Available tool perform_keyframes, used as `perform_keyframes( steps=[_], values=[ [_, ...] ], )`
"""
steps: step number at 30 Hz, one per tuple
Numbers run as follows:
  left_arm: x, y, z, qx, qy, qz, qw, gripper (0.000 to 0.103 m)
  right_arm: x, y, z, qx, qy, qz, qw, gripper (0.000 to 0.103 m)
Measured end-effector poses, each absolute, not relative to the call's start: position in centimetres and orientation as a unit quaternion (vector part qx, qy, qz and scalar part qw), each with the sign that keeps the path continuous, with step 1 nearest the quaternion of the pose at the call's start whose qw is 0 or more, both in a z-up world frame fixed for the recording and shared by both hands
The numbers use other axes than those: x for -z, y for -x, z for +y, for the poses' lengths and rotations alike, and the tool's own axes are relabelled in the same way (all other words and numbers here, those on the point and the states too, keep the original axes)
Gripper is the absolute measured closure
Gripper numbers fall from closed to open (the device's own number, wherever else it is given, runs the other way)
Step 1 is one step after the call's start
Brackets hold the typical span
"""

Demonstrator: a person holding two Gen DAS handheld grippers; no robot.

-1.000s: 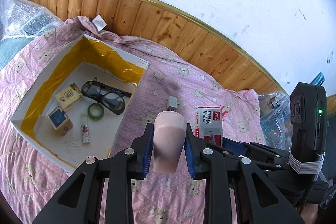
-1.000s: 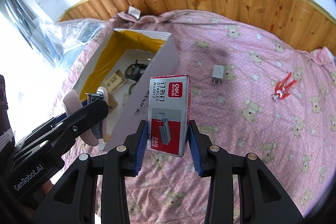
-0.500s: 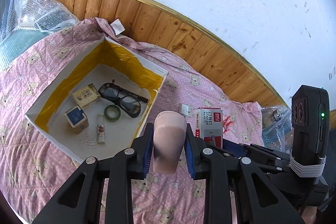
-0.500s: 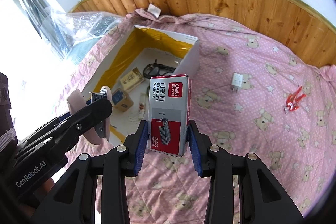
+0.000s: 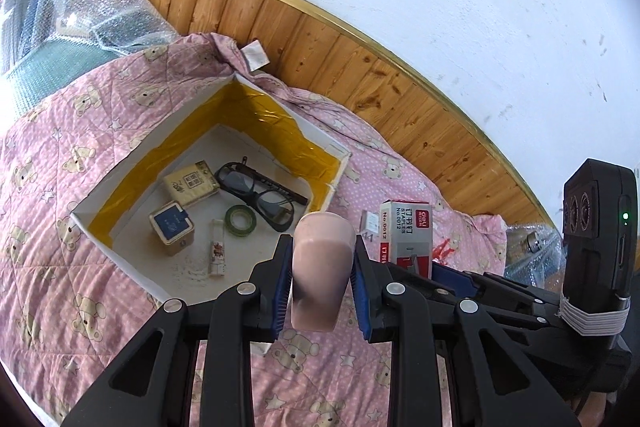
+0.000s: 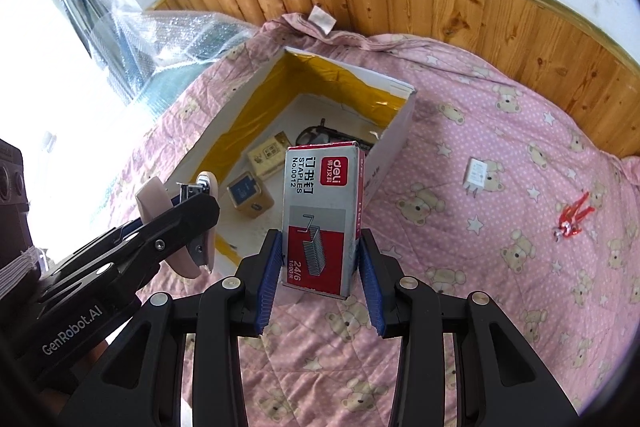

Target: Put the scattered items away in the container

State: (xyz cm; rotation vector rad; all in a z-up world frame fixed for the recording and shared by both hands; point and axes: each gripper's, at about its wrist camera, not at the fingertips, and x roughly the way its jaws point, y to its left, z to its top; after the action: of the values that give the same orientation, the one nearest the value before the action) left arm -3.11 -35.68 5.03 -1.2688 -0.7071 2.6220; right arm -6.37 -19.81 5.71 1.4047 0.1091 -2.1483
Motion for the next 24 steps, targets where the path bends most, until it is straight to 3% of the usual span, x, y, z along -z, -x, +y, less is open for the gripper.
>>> perform_keyframes(
  steps=[24],
  values=[
    [0.9, 6.1, -39.4, -0.838, 0.472, -0.273, 0.022, 0.074, -3.6, 10.5, -25.2, 0.779, -0.538, 0.048, 0.318, 0.063]
  ],
)
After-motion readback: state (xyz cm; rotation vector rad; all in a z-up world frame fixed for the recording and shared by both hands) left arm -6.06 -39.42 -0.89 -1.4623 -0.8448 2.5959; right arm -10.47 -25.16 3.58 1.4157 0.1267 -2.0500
